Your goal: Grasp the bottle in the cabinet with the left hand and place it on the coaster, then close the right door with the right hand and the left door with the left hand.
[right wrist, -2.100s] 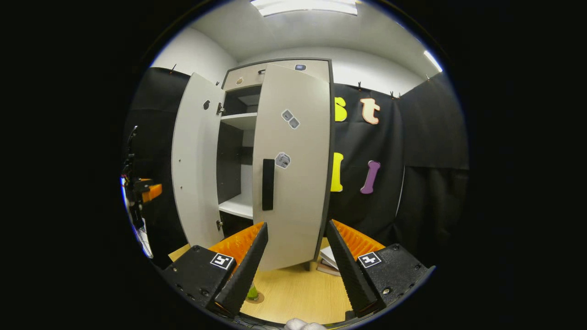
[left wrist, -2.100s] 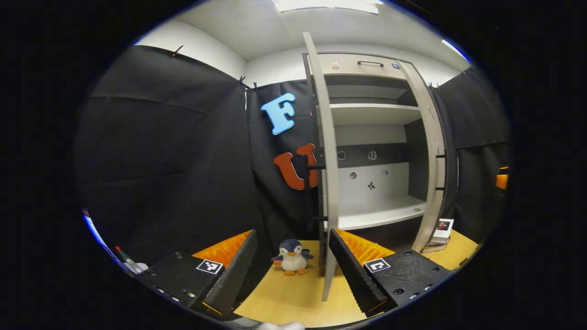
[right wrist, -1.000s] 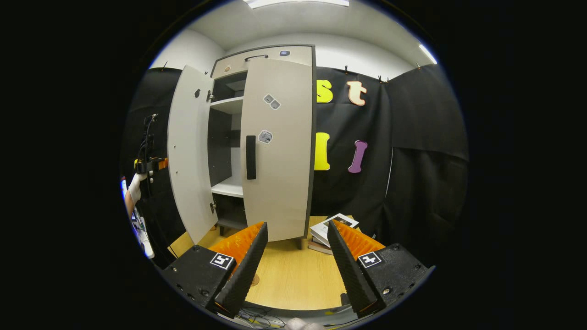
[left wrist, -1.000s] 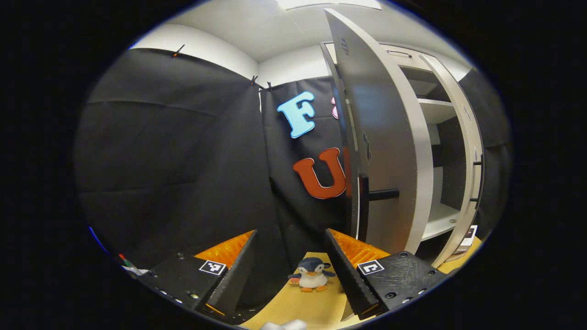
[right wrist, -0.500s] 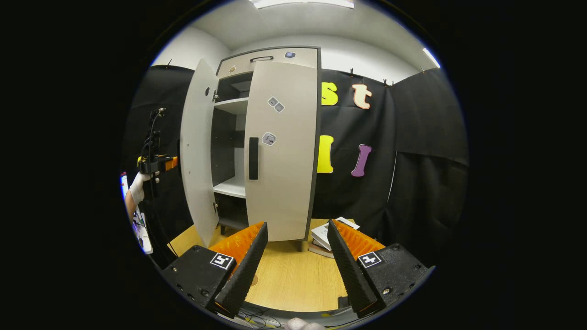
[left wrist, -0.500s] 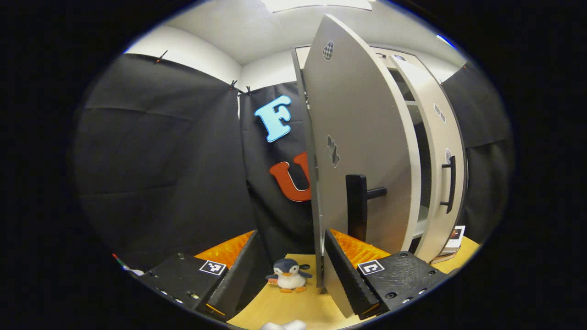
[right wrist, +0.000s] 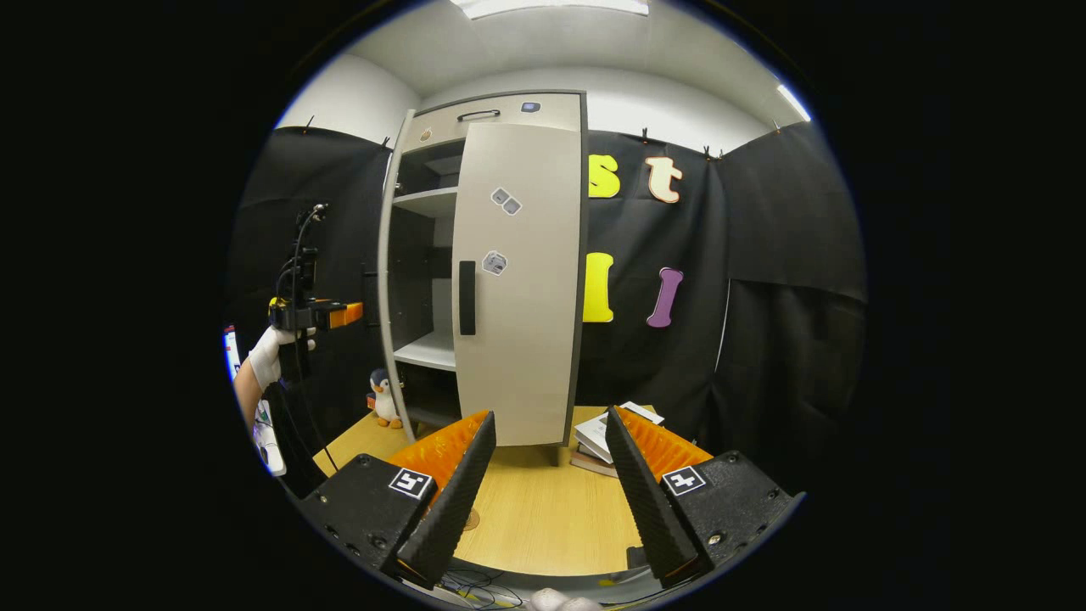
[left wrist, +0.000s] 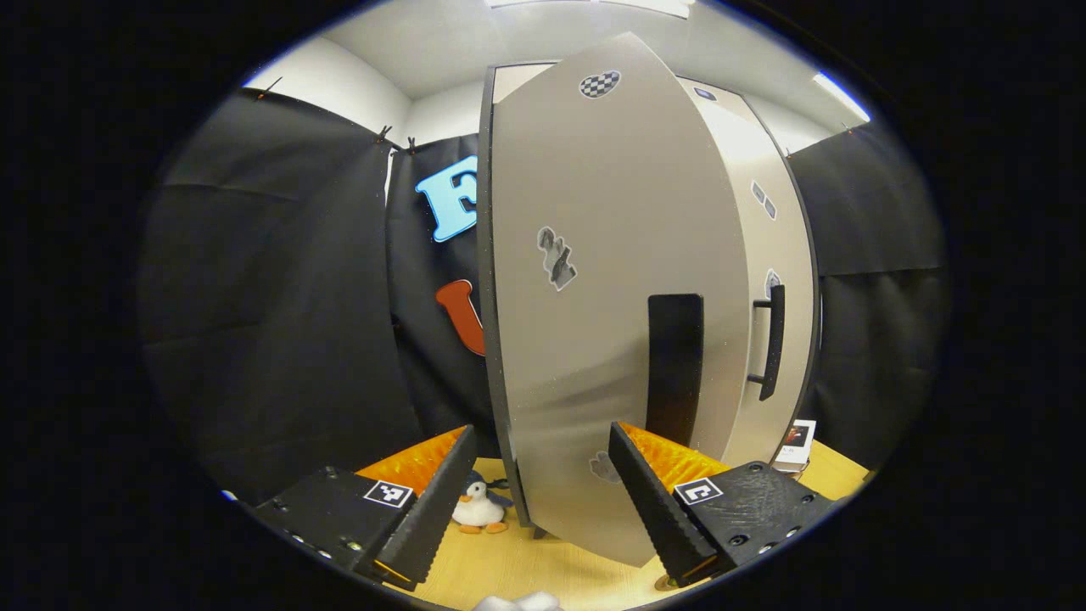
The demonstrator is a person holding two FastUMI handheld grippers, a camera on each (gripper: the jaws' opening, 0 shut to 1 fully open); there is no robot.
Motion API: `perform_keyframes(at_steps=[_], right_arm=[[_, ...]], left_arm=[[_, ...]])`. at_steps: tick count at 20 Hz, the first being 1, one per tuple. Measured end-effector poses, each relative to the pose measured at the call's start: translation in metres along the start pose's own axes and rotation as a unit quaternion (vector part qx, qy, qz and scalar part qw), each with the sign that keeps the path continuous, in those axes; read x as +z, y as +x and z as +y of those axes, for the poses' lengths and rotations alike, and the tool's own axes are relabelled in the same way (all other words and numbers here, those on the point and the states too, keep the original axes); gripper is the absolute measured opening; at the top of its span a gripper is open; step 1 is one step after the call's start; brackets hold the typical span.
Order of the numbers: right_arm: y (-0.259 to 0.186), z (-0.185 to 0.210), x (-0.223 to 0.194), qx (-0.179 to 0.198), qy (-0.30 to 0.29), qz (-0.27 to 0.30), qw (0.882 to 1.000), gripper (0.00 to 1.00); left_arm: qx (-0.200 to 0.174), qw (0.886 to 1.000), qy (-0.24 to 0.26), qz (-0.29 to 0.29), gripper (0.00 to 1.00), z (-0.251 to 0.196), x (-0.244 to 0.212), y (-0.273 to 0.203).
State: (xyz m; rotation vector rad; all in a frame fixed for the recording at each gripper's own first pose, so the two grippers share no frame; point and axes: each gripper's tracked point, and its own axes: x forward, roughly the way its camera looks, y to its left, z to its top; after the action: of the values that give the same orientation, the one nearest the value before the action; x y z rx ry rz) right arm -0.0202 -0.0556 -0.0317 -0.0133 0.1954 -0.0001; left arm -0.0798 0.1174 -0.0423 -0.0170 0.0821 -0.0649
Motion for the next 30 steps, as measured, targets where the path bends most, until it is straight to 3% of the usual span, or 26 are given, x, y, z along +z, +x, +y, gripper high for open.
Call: perform_keyframes(at_steps=[5,12,18,21,30], right_arm=[[-0.003,0.002,0.011,-0.008,0.003,-0.014,1.0,0.81],[0.002,0.017,0.025,-0.014,0.016,-0.042,0.999,0.81],[0.003,0.034,0.024,-0.009,0.01,-0.053,0.998,0.81],[0.006,0.042,0.019,-0.005,0.01,-0.05,0.999,0.81],[0.01,0.068,0.011,0.007,-0.002,-0.045,0.999,0.81]], left_arm=[[-0.014,1.0,-0.004,0.001,0.96,-0.013,0.001,-0.019],[-0.035,0.999,0.005,-0.021,0.96,-0.028,0.008,-0.083],[0.001,1.0,0.022,-0.022,0.96,-0.014,-0.002,-0.135],[0.003,1.0,0.006,-0.023,0.96,-0.021,-0.011,-0.156],[0.002,1.0,-0.004,-0.013,0.96,-0.025,-0.025,-0.162]])
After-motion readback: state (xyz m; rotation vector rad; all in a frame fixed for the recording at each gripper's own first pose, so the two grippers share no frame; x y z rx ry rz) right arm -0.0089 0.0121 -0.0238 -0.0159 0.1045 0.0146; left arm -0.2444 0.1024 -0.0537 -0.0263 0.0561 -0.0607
